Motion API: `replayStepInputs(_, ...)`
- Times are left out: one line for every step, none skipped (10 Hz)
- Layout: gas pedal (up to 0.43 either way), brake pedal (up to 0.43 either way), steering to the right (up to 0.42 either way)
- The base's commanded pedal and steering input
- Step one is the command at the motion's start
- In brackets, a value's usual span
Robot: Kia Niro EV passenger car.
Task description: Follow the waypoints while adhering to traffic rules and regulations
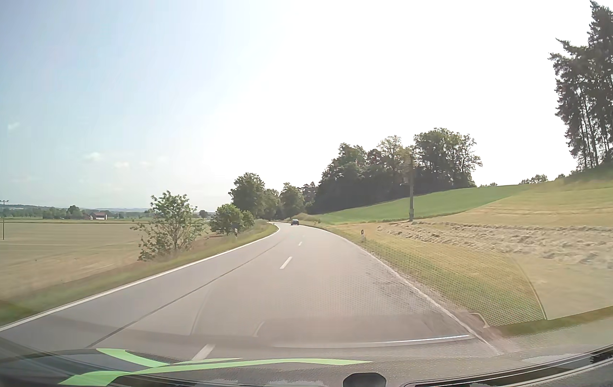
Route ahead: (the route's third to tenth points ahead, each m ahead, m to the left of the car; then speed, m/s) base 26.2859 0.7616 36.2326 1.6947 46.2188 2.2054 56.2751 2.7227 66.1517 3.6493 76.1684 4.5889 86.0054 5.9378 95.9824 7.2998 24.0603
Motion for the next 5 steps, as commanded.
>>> replayStepInputs(0.087, 0.000, -0.012)
replayStepInputs(0.087, 0.000, -0.012)
replayStepInputs(0.087, 0.000, -0.012)
replayStepInputs(0.087, 0.000, -0.012)
replayStepInputs(0.098, 0.000, -0.012)
